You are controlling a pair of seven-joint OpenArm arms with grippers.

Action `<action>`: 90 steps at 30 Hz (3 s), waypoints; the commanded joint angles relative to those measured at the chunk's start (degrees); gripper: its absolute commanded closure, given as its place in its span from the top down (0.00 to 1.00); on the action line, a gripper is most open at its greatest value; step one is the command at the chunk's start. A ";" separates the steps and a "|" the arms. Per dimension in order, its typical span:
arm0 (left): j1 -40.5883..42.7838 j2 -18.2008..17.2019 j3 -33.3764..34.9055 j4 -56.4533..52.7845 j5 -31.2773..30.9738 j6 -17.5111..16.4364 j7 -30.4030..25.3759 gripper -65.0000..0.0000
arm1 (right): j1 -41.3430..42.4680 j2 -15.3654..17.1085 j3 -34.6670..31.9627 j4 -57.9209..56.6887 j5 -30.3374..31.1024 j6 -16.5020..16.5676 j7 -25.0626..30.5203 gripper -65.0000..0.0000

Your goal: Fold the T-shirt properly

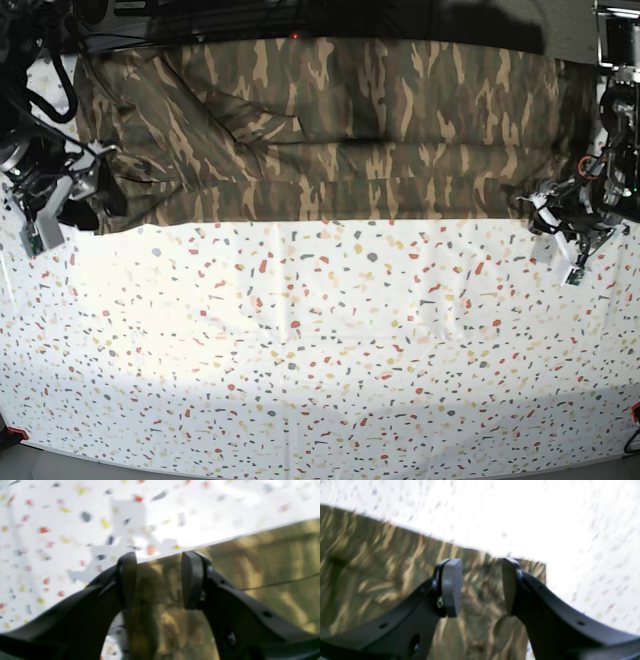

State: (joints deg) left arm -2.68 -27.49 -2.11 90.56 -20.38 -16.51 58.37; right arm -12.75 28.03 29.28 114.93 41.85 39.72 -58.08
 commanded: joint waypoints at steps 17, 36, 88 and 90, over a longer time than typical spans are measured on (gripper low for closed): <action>-1.14 -0.94 -0.42 -12.50 1.25 -3.39 -6.54 0.25 | 12.09 1.33 -8.85 -10.99 -0.13 0.28 -4.92 0.42; -1.16 -0.94 -0.42 -12.48 -2.21 -3.39 -6.12 0.00 | 24.59 1.33 -14.47 -38.64 -8.72 0.28 1.73 0.42; -7.78 2.10 -0.42 -12.48 -0.24 -3.41 -16.20 0.00 | 39.71 1.31 -27.04 -47.74 -19.37 -3.10 6.67 0.00; -8.41 3.82 -0.42 -12.50 2.36 -3.41 -16.70 0.00 | 39.71 1.31 -27.06 -47.74 -19.37 -3.32 6.64 0.00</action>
State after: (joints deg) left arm -9.63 -22.96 -2.22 77.28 -17.32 -19.86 43.40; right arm 25.21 28.27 1.83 66.37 22.39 36.67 -52.51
